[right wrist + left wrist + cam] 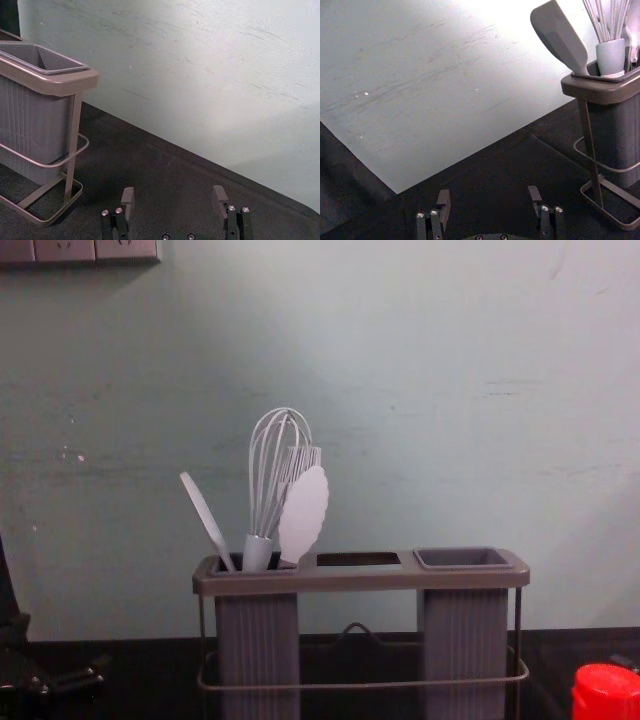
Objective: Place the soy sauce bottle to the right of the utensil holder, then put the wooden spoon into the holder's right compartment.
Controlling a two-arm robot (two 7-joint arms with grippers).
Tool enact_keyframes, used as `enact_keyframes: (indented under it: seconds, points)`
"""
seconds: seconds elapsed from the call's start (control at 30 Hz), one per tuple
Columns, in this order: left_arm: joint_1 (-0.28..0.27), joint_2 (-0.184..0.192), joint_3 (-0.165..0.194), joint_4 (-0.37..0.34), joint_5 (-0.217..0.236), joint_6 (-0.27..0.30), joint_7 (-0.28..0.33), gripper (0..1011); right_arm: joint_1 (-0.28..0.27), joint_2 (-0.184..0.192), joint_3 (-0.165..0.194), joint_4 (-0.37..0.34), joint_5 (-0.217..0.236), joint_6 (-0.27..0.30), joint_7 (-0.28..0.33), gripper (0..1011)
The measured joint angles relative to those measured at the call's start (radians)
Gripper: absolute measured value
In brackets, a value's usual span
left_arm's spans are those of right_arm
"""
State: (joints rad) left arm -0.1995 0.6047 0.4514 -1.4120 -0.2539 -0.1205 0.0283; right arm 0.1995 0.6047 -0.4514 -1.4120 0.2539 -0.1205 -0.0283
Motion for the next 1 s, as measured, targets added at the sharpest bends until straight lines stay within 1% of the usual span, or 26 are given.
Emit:
enact_keyframes:
  seconds: [1.0]
  points:
    - [0.000, 0.000, 0.000, 0.000, 0.000, 0.000, 0.000, 1011, 0.000, 0.000, 0.000, 0.000, 0.000, 0.000, 0.000, 1004]
